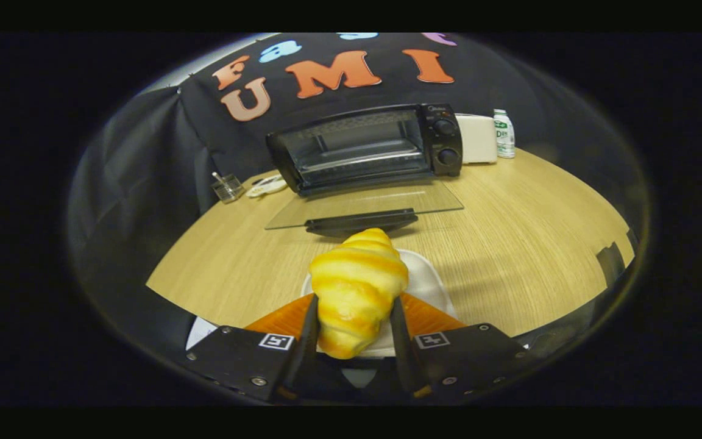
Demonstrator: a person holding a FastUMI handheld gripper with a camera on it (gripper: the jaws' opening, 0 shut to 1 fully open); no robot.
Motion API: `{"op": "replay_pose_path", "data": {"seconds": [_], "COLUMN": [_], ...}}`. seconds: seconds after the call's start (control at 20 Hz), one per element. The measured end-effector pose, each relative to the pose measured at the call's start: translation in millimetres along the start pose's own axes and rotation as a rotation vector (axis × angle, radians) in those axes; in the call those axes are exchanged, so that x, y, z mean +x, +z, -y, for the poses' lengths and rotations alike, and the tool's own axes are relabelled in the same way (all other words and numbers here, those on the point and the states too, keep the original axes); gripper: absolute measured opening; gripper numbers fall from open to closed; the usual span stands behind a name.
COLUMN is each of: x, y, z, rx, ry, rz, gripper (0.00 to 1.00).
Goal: Open the toaster oven, put the food inside, and close the toaster oven door.
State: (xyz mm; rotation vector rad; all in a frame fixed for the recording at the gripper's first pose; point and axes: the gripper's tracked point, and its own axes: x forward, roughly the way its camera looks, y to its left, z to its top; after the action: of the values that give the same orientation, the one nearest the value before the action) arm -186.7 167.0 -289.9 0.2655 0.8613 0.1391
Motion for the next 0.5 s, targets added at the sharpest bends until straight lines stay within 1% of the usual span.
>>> {"op": "replay_pose_path", "data": {"seconds": [0.25, 0.5], "x": [16, 31], "y": [32, 83], "z": [-13, -26], "rx": [0.085, 0.164], "ry": [0.094, 0.191], "rz": [0.064, 0.16], "gripper": [0.57, 0.57]}}
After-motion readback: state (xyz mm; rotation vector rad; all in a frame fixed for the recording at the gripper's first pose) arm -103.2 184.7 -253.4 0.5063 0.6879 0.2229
